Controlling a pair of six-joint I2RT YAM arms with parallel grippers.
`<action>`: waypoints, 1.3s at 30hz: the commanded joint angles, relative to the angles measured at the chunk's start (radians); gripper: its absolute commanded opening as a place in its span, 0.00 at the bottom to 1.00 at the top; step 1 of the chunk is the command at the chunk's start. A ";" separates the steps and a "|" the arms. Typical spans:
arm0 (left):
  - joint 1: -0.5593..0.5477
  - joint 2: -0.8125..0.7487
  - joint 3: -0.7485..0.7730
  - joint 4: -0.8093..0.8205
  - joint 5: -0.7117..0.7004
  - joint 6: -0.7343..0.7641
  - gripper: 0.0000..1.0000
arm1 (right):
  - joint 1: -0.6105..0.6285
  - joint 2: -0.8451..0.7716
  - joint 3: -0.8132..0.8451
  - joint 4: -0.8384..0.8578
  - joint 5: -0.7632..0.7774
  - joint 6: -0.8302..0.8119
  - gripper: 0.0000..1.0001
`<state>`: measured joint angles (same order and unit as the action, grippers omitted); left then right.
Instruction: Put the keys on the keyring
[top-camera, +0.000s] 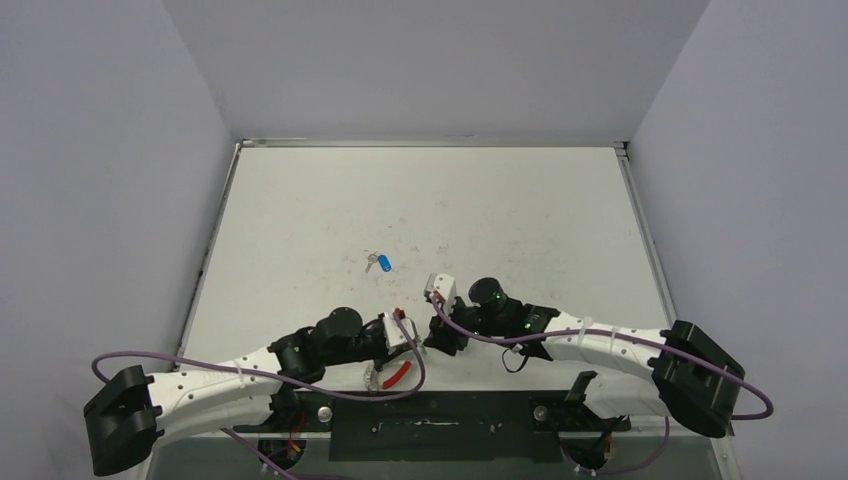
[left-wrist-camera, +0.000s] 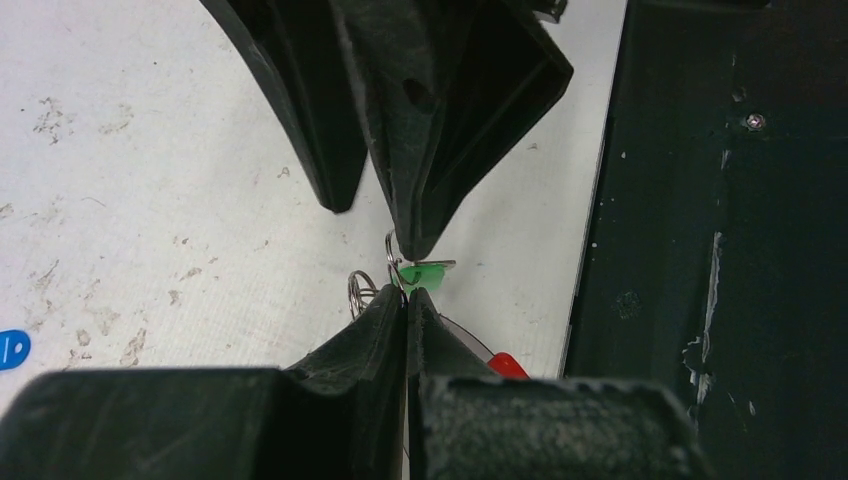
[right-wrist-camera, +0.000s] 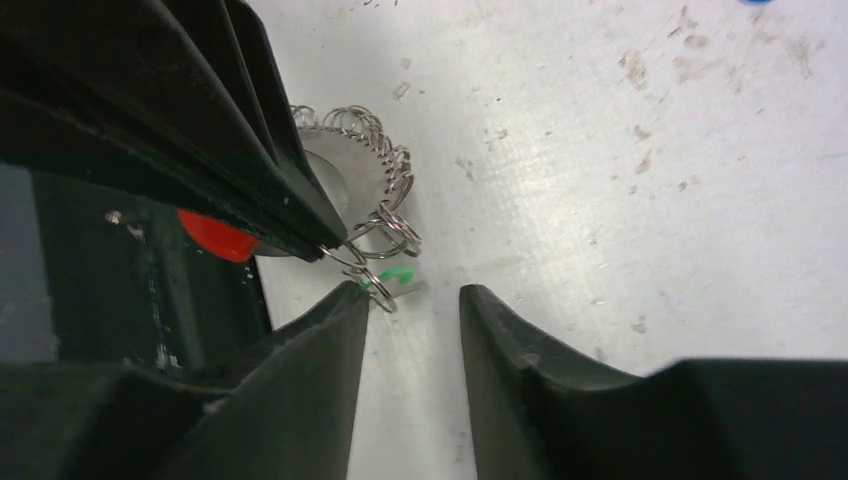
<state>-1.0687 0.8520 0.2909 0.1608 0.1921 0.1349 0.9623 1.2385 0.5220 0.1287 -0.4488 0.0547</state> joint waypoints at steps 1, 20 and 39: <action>-0.010 -0.035 -0.005 0.024 0.019 -0.002 0.00 | -0.013 -0.106 -0.056 0.134 -0.006 -0.008 0.50; -0.019 -0.096 -0.041 0.059 0.117 0.044 0.00 | -0.019 -0.300 -0.197 0.291 -0.286 -0.394 0.54; -0.031 -0.100 -0.042 0.064 0.121 0.044 0.00 | 0.026 -0.066 -0.180 0.466 -0.328 -0.371 0.32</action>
<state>-1.0924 0.7666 0.2508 0.1665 0.2970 0.1703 0.9771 1.1591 0.3241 0.4835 -0.7166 -0.3176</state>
